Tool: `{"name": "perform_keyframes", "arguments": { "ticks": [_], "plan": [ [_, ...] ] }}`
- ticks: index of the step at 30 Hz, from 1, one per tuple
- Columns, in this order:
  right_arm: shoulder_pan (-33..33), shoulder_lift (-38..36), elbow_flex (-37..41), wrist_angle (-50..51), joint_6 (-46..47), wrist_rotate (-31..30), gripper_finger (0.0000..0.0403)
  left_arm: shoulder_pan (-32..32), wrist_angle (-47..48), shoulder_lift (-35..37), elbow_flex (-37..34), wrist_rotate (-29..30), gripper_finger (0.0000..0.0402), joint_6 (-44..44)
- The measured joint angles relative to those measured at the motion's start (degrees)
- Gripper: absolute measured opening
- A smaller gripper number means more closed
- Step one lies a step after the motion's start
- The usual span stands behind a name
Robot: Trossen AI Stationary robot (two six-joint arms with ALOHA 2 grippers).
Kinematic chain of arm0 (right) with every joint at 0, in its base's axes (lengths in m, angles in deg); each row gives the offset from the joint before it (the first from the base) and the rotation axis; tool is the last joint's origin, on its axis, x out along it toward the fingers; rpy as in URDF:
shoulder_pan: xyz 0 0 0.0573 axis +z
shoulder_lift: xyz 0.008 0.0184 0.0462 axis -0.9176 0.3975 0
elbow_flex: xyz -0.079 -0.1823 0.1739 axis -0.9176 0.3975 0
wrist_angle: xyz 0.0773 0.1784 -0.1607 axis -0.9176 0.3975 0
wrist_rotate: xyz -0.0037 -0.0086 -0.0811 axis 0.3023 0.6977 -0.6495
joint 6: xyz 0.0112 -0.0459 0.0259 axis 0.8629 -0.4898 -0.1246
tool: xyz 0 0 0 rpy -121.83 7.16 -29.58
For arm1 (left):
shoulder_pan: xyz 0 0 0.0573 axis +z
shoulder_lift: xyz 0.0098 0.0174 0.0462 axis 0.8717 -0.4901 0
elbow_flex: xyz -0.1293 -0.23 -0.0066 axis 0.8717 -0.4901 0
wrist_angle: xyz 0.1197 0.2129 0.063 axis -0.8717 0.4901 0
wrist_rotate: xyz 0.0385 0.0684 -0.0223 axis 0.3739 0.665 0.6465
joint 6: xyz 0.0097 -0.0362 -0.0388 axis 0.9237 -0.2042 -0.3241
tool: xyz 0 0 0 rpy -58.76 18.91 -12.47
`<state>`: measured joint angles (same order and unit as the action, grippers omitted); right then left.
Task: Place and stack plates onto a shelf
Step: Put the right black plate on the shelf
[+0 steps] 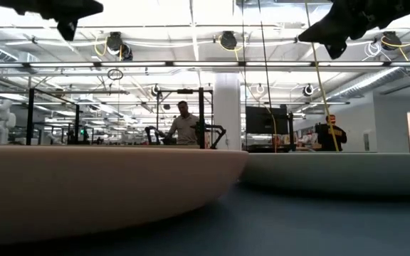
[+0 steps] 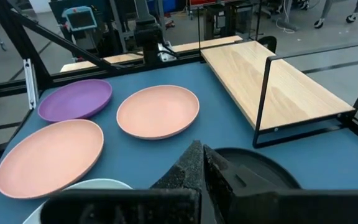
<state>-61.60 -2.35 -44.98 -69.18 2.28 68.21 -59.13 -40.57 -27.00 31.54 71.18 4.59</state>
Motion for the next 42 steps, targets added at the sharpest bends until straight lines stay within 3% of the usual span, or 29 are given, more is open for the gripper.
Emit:
{"name": "perform_keyframes", "arguments": {
  "ticks": [8, 20, 27, 33, 42],
  "plan": [
    [0.0, 2.69, 0.0, 0.61, 2.97, 0.11, 0.0, -0.02, 4.16, -9.11, 2.64, 2.19, 0.0003, -3.18],
    [0.0, 7.02, -0.23, 2.35, 6.01, -1.0, 0.0, -0.13, 3.39, -19.83, 2.5, 2.25, 0.0003, 0.02],
    [0.25, 13.25, -7.23, 16.95, 12.91, -3.23, 0.0014, -0.12, -0.22, -22.32, 2.5, -0.72, 0.0003, 4.1],
    [2.3, 19.38, -12.17, 22.01, 17.75, -3.97, 0.0042, -0.15, -1.1, -22.54, 2.5, -1.55, 0.0003, 5.94],
    [7.95, 27.89, -22.69, 43.49, 39.81, 0.92, 0.0068, -0.15, -1.08, -22.54, 2.5, -1.55, 0.0003, 5.67]
  ]
}}
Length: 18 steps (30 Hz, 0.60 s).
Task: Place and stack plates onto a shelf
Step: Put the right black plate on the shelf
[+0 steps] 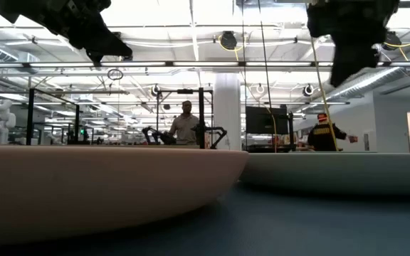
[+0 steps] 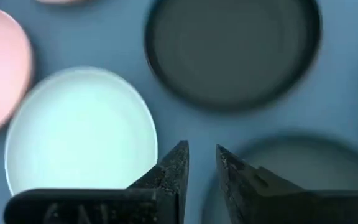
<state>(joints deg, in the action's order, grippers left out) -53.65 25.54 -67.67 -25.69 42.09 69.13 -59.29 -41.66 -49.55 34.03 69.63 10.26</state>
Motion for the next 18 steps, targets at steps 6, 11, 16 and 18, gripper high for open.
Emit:
{"name": "perform_keyframes", "arguments": {
  "ticks": [6, 11, 16, 18],
  "plan": [
    [2.21, 4.76, -3.71, 8.25, 10.29, 7.06, 0.0068, 0.0, 0.0, 0.0, 0.0, 0.02, 0.0003, -0.07],
    [2.62, 7.64, -3.98, 9.24, 11.18, 10.51, 0.0068, 0.0, 0.0, 0.0, 0.0, 0.07, 0.0003, 0.12],
    [2.58, 9.62, -3.98, 11.81, 11.69, 14.94, 0.0068, 0.0, 0.0, 0.0, 0.0, 0.15, 0.0003, 0.22],
    [2.58, 10.15, -3.98, 12.65, 11.9, 17.33, 0.0068, 0.0, 0.0, 0.0, -0.02, 0.15, 0.0003, 0.13]
  ]
}}
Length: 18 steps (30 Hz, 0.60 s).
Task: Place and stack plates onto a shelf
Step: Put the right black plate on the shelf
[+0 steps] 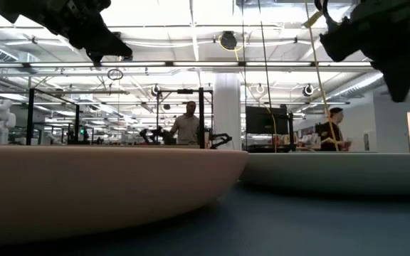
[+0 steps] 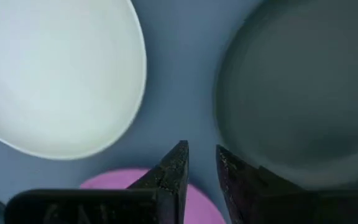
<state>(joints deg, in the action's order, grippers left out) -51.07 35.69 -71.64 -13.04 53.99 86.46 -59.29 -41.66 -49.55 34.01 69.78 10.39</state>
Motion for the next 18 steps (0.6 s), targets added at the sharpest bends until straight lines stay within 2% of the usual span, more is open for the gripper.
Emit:
{"name": "perform_keyframes", "arguments": {
  "ticks": [4, 11, 18],
  "plan": [
    [-0.02, 0.96, 0.01, 0.44, -0.01, 3.01, 0.0068, 0.0, 0.0, 0.0, 0.0, -0.01, 0.0003, -0.13],
    [0.0, 2.55, 0.04, 0.86, -1.14, 2.91, 0.0072, 0.0, 0.0, 0.0, 0.0, 0.0, 0.0003, -0.28],
    [-0.02, 5.67, 0.11, 0.51, -1.94, 1.31, 0.0119, 0.0, 0.0, 0.0, 0.0, -0.02, 0.0003, -0.28]
  ]
}}
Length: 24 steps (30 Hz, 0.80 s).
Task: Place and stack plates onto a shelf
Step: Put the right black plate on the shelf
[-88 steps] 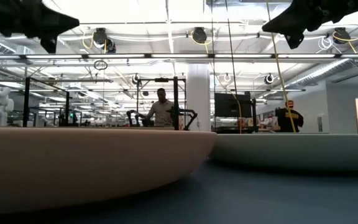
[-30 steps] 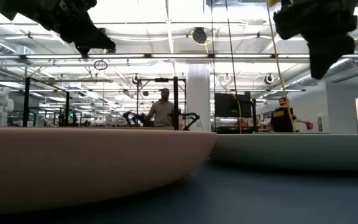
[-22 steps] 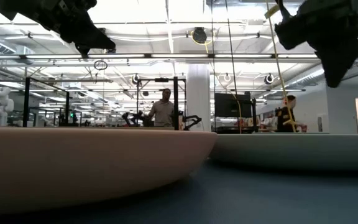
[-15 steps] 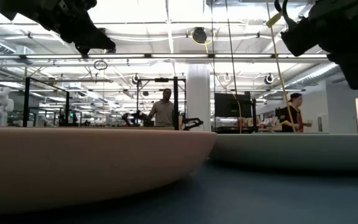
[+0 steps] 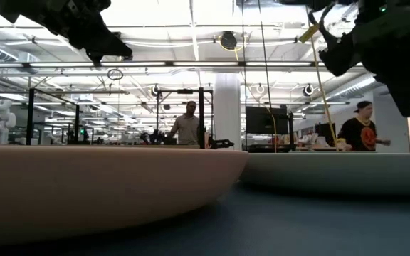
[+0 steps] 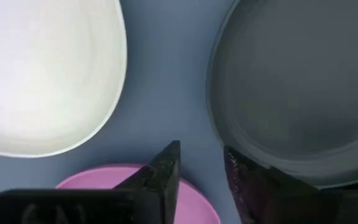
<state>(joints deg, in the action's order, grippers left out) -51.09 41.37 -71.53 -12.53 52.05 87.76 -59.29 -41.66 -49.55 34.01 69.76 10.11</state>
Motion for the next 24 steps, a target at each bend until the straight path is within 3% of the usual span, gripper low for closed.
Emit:
{"name": "perform_keyframes", "arguments": {
  "ticks": [11, 24],
  "plan": [
    [-0.02, 4.87, 2.61, -4.99, -2.2, -4.41, 0.0187, 0.0, 0.0, 0.0, -0.02, 0.0, 0.0003, 0.0],
    [-0.02, 5.01, 11.85, -11.09, -2.71, -4.07, 0.0178, 0.0, -0.02, 0.0, -0.02, -0.02, 0.0003, -0.22]
  ]
}}
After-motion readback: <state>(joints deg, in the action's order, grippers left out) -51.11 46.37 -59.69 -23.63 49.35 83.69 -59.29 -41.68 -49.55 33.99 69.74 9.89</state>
